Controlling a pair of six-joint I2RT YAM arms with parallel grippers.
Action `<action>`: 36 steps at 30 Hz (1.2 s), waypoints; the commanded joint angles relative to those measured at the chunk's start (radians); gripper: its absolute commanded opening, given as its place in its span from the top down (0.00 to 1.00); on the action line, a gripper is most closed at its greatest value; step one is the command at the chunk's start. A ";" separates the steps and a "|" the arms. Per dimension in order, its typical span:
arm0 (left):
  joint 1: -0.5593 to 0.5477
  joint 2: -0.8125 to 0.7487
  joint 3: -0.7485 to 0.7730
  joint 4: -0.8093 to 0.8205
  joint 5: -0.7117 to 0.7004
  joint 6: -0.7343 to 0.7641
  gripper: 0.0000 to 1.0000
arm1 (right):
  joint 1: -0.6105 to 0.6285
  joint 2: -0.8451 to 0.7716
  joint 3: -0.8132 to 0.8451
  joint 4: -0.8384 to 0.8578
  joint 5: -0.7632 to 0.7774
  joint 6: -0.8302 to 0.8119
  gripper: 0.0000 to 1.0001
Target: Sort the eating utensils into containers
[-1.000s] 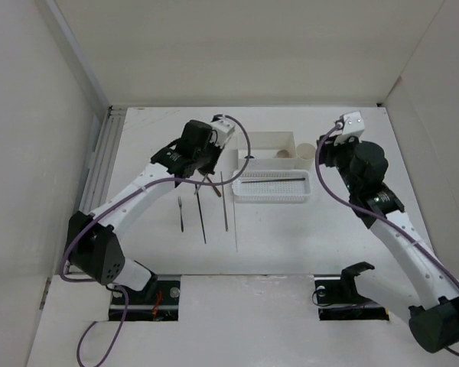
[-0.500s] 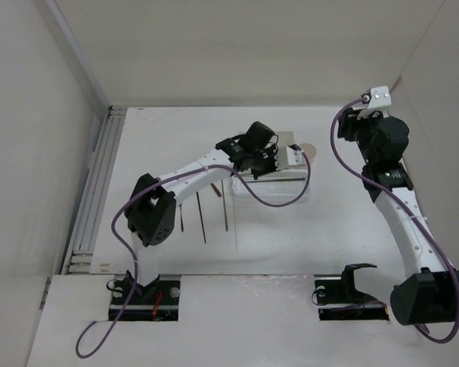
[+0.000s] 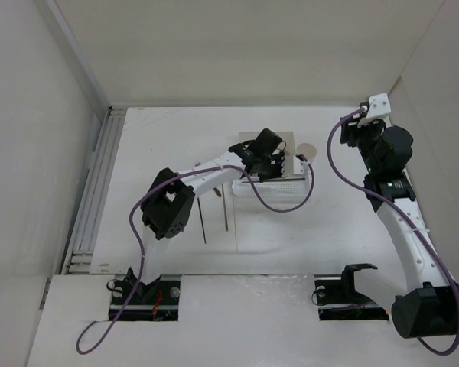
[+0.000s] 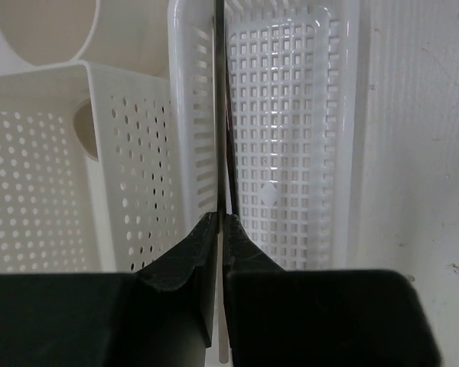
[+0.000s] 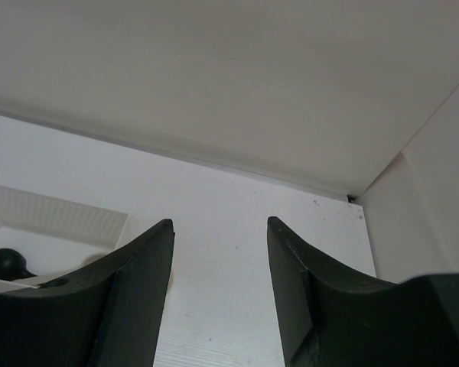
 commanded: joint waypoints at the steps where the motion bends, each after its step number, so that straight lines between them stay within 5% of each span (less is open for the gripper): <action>1: -0.008 0.004 0.029 0.030 0.031 0.030 1.00 | -0.001 -0.022 -0.007 0.058 0.005 -0.038 0.43; 3: -0.008 0.004 0.039 0.017 0.031 0.041 0.91 | -0.001 -0.022 -0.007 0.058 0.005 -0.038 0.43; 6: -0.008 -0.008 0.027 0.000 0.040 0.061 0.52 | -0.001 -0.013 -0.007 0.058 -0.018 -0.038 0.43; 10: -0.008 -0.078 -0.053 -0.001 0.051 0.061 0.30 | -0.001 -0.013 0.003 0.058 -0.053 -0.047 0.42; 13: -0.008 -0.147 -0.078 0.103 -0.005 -0.054 0.29 | -0.001 -0.013 0.013 0.058 -0.085 -0.047 0.42; 15: 0.009 -0.186 -0.053 0.176 -0.099 -0.268 0.33 | -0.001 -0.013 0.013 0.058 -0.085 -0.038 0.41; 18: 0.055 -0.224 -0.026 0.162 -0.307 -0.505 0.61 | 0.052 -0.004 0.013 0.058 -0.085 -0.038 0.41; 20: 0.118 -0.290 -0.079 0.102 -0.449 -0.741 0.68 | 0.109 -0.004 0.013 0.049 -0.085 -0.038 0.41; 23: 0.210 -0.391 -0.185 -0.034 -0.495 -0.963 0.54 | 0.201 0.007 0.013 0.049 -0.040 -0.038 0.39; 28: 0.279 -0.493 -0.458 -0.110 -0.424 -1.114 0.30 | 0.314 0.037 0.004 0.049 0.011 -0.018 0.38; 36: 0.372 -0.517 -0.662 -0.078 -0.288 -1.163 0.27 | 0.404 0.047 -0.016 0.049 0.074 0.026 0.38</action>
